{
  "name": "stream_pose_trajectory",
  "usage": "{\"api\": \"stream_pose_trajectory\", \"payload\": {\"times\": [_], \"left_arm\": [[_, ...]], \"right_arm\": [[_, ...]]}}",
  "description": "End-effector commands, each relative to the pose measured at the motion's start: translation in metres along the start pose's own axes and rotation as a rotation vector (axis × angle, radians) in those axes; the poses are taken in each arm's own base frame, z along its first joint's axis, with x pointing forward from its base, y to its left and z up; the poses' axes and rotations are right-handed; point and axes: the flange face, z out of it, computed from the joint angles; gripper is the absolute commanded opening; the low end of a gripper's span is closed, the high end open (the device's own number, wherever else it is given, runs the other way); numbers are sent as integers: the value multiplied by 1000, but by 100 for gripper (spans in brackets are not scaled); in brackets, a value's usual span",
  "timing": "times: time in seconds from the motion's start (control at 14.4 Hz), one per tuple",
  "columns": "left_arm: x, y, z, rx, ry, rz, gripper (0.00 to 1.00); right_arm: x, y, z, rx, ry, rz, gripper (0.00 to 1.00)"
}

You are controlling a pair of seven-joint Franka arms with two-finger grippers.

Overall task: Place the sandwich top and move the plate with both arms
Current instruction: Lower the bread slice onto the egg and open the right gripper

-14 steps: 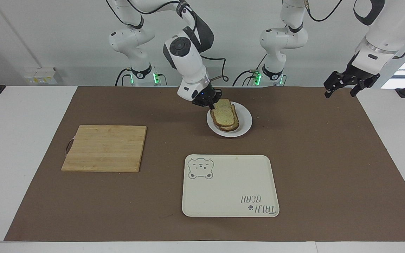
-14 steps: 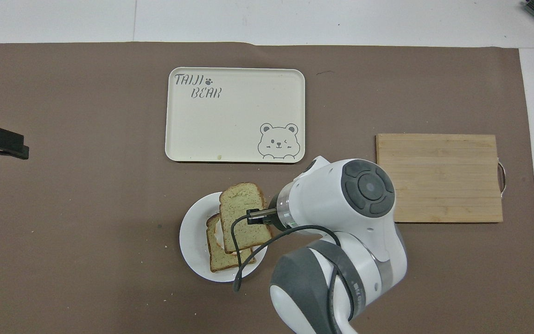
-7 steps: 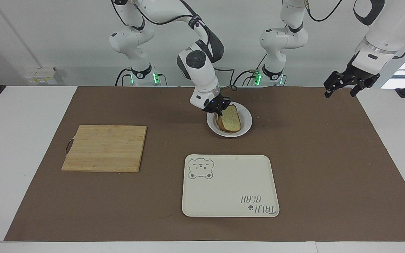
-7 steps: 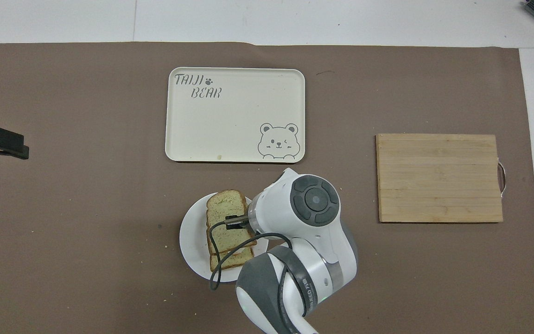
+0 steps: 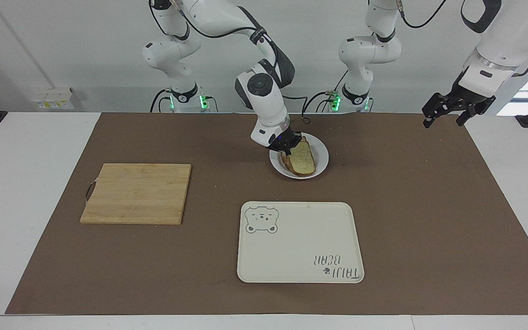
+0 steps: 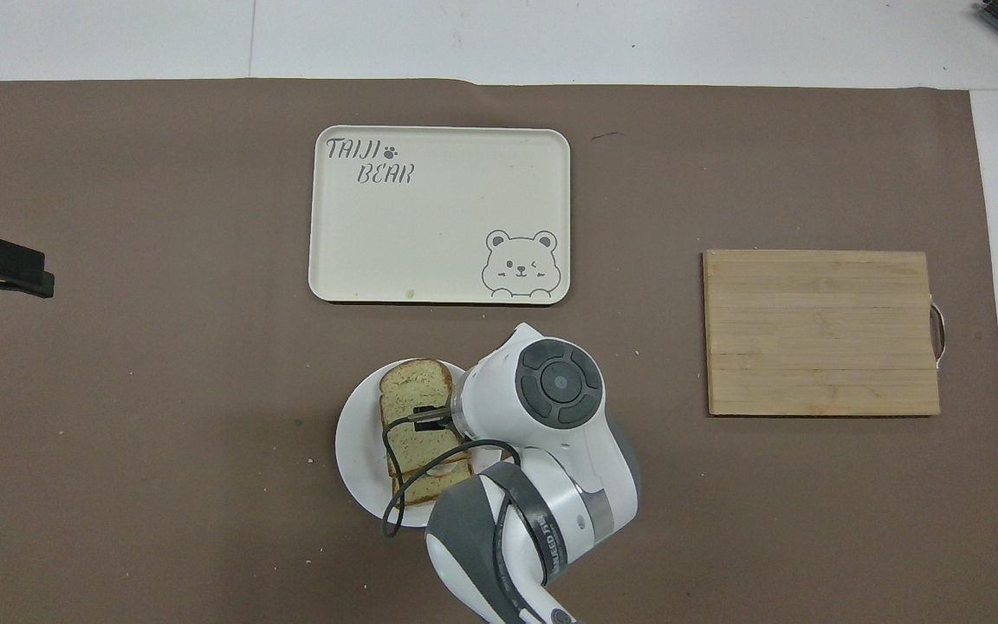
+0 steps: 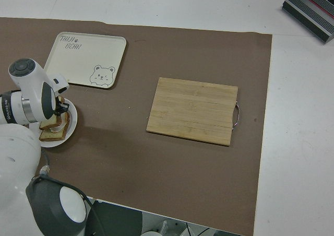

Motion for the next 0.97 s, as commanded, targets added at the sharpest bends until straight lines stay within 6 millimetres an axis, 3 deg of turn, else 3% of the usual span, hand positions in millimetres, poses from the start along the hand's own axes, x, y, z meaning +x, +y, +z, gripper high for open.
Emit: {"api": "stream_pose_trajectory", "payload": {"times": [0.0, 0.42, 0.49, 0.56, 0.62, 0.9], "left_arm": [[-7, -1, -3, 7, -7, -10, 100], [-7, -1, -3, 7, -7, -10, 100], [-7, -1, -4, 7, -5, -10, 100], [-7, -1, -3, 7, -7, -10, 100], [-7, -1, -3, 7, -7, -10, 100], [-7, -1, -3, 7, -7, -10, 100]], "right_arm": [[-4, 1, 1, 17, -3, 57, 0], [-11, -6, 3, 15, -20, 101, 0], [-10, -4, 3, 14, -20, 98, 11], [-8, -4, 3, 15, -18, 98, 42], [-7, -4, 3, 15, -11, 90, 99], [16, 4, -10, 20, 33, 71, 100]]}}
